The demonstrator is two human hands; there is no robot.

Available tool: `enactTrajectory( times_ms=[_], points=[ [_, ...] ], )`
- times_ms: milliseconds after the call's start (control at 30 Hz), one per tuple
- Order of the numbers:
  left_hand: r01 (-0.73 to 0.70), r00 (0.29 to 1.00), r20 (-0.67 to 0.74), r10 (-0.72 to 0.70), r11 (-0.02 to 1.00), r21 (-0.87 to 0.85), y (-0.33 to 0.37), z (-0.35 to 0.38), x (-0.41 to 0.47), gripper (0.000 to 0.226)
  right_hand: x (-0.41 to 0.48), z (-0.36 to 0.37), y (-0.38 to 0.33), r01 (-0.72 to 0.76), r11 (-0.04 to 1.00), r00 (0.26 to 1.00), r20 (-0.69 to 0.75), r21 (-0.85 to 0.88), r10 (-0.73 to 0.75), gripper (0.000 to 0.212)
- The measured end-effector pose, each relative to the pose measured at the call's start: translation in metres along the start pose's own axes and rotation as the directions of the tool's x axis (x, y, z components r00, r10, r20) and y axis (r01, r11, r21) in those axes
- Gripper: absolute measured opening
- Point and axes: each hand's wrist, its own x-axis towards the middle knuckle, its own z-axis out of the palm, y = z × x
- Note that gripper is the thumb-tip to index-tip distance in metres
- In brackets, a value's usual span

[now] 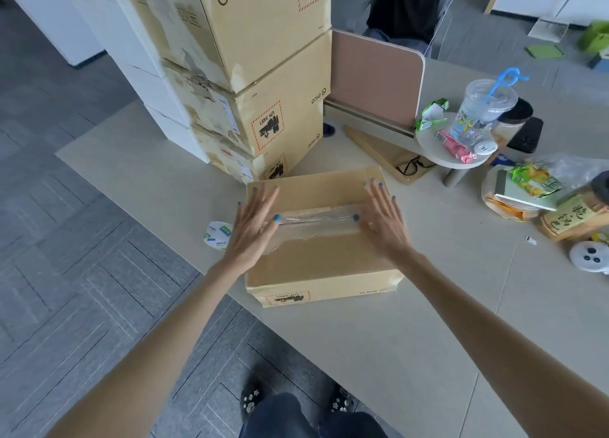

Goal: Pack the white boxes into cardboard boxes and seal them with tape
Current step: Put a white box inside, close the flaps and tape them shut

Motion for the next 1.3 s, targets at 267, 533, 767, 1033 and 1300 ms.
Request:
enactTrajectory(
  times_ms=[267,533,767,1033,1300],
  points=[
    [0.482,0.842,0.144,-0.519,0.608,-0.631,0.012,0.013,-0.040,0.076,-0.008,-0.013,0.030,-0.463,0.491,0.880,0.316,0.738,0.355,0.075],
    [0.511,0.793,0.169,-0.586,0.488,-0.707,0.019,0.022,-0.039,0.074,-0.020,-0.006,0.032,-0.399,0.304,0.902,0.311,0.865,0.299,0.042],
    [0.523,0.753,0.273,-0.599,0.292,-0.801,0.010,0.009,-0.038,0.069,-0.026,-0.011,0.033,-0.508,0.252,0.851,0.435,0.823,0.295,0.047],
    [0.438,0.807,0.139,-0.574,0.425,-0.792,0.025,0.015,-0.045,0.079,-0.036,-0.011,0.040,-0.364,0.308,0.924,0.298,0.879,0.240,0.079],
    [0.457,0.803,0.174,-0.570,0.400,-0.794,0.032,0.005,-0.046,0.069,-0.047,-0.013,0.034,-0.285,0.242,0.945,0.229,0.927,0.235,0.063]
  ],
)
